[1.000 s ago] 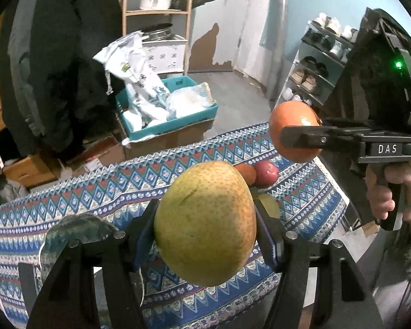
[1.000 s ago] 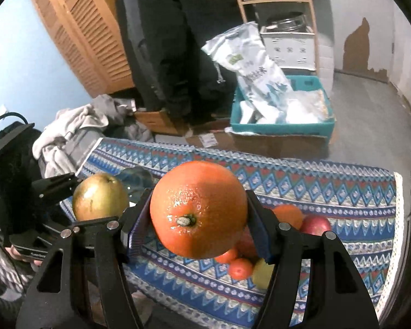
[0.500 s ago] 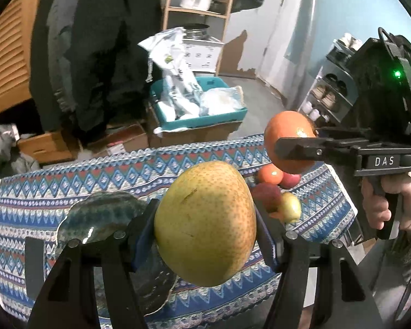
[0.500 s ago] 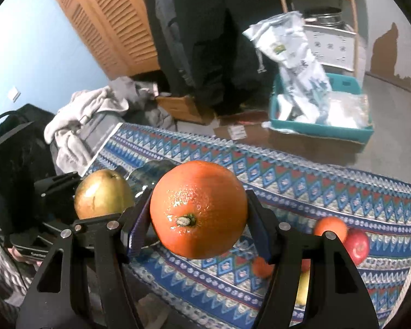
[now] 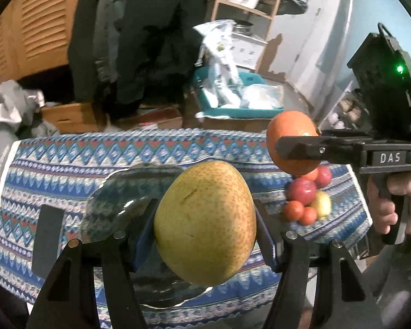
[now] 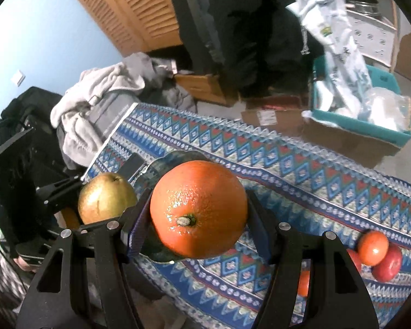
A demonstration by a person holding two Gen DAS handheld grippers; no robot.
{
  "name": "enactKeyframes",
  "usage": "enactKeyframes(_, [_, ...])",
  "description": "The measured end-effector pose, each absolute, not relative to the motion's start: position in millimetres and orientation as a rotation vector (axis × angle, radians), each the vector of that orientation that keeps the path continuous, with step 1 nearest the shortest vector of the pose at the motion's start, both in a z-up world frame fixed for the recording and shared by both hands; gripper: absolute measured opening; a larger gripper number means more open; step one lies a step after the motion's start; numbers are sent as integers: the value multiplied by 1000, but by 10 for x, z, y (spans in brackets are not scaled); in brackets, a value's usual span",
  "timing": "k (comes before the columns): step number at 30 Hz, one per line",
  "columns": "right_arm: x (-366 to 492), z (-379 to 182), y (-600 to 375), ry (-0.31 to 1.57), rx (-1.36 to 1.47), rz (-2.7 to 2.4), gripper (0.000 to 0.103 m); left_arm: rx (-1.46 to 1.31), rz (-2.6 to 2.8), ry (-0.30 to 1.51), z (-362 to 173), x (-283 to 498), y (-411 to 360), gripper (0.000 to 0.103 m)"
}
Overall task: Organize fruits
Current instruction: 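Lift the pear with the left tool while the right tool carries the orange toward the glass bowl, then lower the pear into the glass bowl and open the left tool while the right tool releases the orange there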
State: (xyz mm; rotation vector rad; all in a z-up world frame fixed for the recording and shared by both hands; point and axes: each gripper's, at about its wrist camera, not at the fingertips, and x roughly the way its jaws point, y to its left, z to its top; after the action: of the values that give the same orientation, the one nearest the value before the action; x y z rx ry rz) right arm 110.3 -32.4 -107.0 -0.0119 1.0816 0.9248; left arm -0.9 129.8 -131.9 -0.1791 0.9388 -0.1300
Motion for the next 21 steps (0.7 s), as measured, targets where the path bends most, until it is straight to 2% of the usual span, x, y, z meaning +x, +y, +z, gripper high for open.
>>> enactKeyframes(21, [1007, -1934, 462, 1293, -104, 936, 65, -261, 18, 1138, -2187, -32, 1847, 67])
